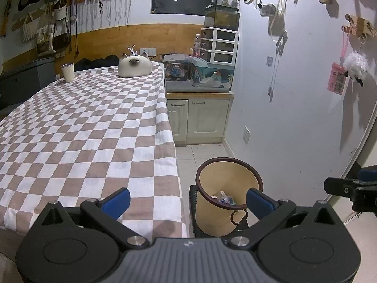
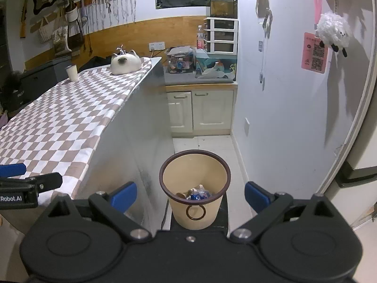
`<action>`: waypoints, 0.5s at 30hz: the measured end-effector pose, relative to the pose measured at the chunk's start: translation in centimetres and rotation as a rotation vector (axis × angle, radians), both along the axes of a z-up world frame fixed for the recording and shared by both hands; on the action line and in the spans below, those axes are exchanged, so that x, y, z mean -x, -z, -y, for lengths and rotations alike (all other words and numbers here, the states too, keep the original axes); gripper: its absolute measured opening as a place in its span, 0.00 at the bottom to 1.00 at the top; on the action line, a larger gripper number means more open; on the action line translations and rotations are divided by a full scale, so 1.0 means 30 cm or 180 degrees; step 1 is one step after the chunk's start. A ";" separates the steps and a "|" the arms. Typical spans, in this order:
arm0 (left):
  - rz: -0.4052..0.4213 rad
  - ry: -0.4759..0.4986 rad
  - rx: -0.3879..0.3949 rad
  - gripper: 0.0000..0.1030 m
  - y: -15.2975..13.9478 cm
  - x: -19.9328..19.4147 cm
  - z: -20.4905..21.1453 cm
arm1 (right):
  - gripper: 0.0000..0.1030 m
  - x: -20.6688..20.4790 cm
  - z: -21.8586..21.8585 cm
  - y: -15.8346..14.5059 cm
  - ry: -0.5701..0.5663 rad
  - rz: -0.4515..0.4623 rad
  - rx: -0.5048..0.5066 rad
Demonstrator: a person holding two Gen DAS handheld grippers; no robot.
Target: Collect trash
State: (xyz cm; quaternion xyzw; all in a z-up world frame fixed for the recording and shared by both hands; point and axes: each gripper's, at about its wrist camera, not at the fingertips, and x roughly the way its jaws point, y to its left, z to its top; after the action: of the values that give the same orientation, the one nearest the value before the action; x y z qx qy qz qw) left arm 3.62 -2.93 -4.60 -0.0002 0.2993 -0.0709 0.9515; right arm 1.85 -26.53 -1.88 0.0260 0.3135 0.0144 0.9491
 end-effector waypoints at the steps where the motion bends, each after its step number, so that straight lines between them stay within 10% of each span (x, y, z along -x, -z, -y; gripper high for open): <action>1: 0.0001 0.0000 -0.0002 1.00 0.000 0.000 0.000 | 0.96 -0.001 -0.001 -0.001 -0.0002 0.0000 -0.0001; 15: 0.0013 -0.0002 -0.0005 1.00 -0.005 0.002 -0.001 | 0.96 0.000 -0.003 -0.002 -0.0004 0.0006 -0.0002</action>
State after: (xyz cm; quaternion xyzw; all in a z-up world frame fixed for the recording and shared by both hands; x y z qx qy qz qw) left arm 3.56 -2.90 -4.46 0.0005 0.2974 -0.0703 0.9522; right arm 1.84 -26.44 -1.82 0.0261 0.3127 0.0151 0.9494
